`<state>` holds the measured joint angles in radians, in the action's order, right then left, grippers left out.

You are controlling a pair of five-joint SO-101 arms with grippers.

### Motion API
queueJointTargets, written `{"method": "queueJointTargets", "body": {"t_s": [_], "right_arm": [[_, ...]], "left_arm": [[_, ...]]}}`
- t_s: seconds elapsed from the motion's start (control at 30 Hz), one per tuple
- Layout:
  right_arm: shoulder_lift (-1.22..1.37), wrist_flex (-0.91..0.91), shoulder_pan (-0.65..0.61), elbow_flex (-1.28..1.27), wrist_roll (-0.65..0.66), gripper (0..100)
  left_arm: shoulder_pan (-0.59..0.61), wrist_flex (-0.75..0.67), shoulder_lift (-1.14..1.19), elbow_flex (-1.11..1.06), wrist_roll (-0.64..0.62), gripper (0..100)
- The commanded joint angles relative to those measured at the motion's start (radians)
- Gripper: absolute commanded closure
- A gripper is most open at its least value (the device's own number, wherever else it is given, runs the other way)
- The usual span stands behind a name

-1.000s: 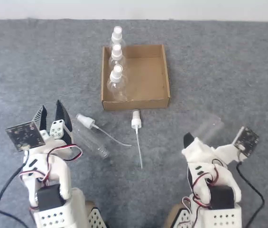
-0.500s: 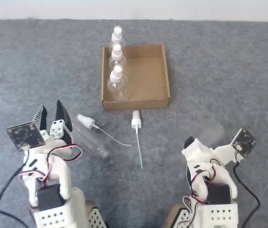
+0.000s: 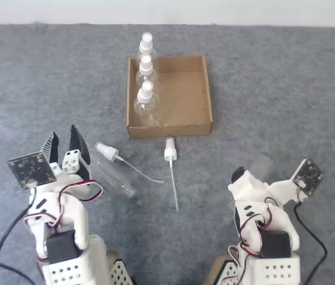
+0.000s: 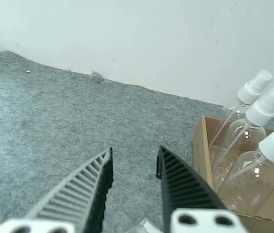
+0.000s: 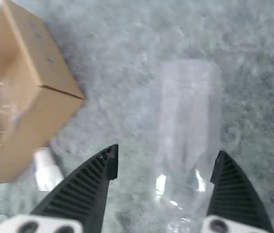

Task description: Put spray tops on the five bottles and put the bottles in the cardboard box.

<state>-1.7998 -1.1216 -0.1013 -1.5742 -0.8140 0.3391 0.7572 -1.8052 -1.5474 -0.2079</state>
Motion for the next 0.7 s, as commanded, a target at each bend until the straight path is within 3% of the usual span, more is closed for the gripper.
{"method": "queueJointTargets", "body": {"t_s": [0.0, 0.5, 0.67], "right_arm": [[-0.015, -0.062, 0.002, 0.206, 0.081, 75.0], [-0.004, -0.239, 0.002, 0.664, 0.143, 75.0], [-0.004, -0.332, -0.15, 0.796, 0.161, 75.0]], "left_arm": [[0.006, -0.032, -0.015, 0.012, -0.015, 86], [0.006, -0.032, -0.015, 0.012, -0.015, 86], [0.006, -0.032, -0.015, 0.012, -0.015, 86]]}}
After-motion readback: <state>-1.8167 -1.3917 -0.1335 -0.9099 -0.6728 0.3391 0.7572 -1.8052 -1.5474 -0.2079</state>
